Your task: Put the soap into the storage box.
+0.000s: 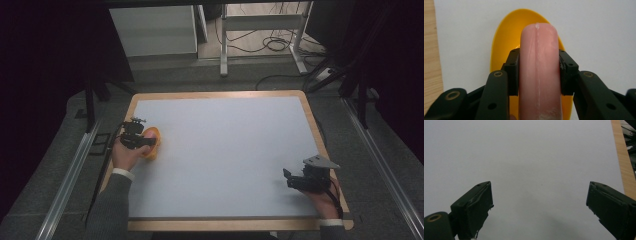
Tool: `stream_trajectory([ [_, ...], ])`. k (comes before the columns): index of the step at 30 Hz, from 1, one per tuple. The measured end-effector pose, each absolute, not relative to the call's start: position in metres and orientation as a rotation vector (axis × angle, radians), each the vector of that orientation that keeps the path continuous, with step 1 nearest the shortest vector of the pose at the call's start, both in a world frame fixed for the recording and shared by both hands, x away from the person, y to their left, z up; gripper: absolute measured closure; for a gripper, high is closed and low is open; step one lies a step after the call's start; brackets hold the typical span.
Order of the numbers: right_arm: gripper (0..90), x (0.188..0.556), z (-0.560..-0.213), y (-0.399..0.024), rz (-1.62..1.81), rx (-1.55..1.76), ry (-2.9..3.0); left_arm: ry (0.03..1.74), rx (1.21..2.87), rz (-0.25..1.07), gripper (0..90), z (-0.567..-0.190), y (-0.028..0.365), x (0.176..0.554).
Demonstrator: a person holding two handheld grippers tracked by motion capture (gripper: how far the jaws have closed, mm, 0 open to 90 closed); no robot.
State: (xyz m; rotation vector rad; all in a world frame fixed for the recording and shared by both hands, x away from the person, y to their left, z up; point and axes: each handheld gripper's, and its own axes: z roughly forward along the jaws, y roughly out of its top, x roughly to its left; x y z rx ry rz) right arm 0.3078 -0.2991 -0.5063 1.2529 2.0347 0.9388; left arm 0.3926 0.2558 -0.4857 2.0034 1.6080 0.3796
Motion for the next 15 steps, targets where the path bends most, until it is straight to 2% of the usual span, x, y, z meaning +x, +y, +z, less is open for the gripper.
stream_trajectory([
  [3, 6.5, 0.308, -0.506, -0.299, 0.937, 1.25, 2.037, 1.559, 1.998, 0.461, 46.9, -0.477, 0.256, 0.387],
  [5, 6.5, 0.307, -0.506, -0.299, 0.937, 1.249, 2.039, 1.543, 1.987, 0.458, 35.9, -0.472, 0.258, 0.384],
  [6, 6.5, 0.307, -0.506, -0.298, 0.937, 1.248, 2.037, 1.534, 1.977, 0.464, 33.1, -0.469, 0.258, 0.382],
  [10, 6.5, 0.307, -0.506, -0.298, 0.938, 1.246, 2.037, 1.489, 1.953, 0.461, 26.5, -0.46, 0.261, 0.371],
  [15, 6.5, 0.306, -0.506, -0.297, 0.94, 1.249, 2.036, 1.413, 1.928, 0.433, 24.5, -0.459, 0.261, 0.355],
])
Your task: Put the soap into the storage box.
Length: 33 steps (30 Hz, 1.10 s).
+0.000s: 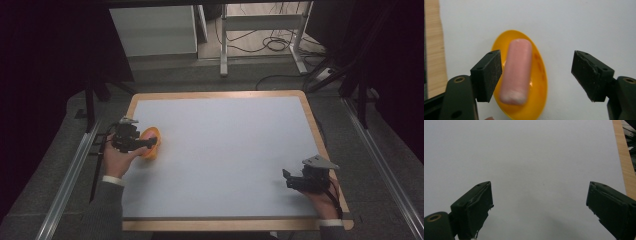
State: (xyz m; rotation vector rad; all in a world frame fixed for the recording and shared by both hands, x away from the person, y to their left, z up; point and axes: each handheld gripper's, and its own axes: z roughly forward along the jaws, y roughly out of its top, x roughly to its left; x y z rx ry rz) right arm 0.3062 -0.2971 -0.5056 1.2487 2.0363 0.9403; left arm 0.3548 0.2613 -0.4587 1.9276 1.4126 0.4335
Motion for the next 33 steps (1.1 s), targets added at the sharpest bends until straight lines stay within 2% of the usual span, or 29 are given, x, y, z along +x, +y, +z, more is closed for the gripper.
stream_trajectory([
  [20, 6.5, 0.303, -0.502, -0.296, 0.959, 1.218, 2.027, 1.296, 1.887, 0.367, 23.8, -0.486, 0.263, 0.281],
  [28, 6.5, 0.302, -0.501, -0.297, 0.961, 1.213, 2.025, 1.324, 1.92, 0.316, 22.8, -0.509, 0.267, 0.274],
  [33, 6.5, 0.303, -0.501, -0.297, 0.962, 1.214, 2.022, 1.327, 1.896, 0.311, 22.8, -0.508, 0.269, 0.273],
])
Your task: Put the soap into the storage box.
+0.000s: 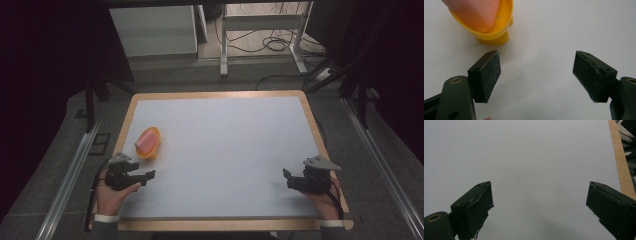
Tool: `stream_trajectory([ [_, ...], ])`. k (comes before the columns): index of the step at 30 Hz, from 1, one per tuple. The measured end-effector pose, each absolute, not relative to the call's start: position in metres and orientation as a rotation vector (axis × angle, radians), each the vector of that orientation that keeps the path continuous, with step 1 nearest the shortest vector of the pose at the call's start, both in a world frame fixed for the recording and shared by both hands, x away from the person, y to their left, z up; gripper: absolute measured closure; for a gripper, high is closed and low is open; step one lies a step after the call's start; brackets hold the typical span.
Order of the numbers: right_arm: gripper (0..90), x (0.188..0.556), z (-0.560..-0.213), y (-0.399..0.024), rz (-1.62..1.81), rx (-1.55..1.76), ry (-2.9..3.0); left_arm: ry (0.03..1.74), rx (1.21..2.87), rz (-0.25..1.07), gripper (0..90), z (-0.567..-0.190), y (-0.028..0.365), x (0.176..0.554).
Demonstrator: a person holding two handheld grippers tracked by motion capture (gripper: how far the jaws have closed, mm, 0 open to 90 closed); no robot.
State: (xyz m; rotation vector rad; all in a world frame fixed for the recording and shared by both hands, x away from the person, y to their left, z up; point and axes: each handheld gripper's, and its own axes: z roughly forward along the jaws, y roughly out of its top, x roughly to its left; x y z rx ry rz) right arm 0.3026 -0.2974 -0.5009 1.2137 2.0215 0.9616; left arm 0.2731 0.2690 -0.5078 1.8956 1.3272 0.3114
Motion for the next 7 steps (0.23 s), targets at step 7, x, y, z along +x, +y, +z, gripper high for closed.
stream_trajectory([
  [7, 6.5, 0.3023, -0.5, -0.294, 0.964, 1.203, 2.024, 1.329, 1.899, 0.306, 22.6, -0.5108, 0.2684, 0.2735],
])
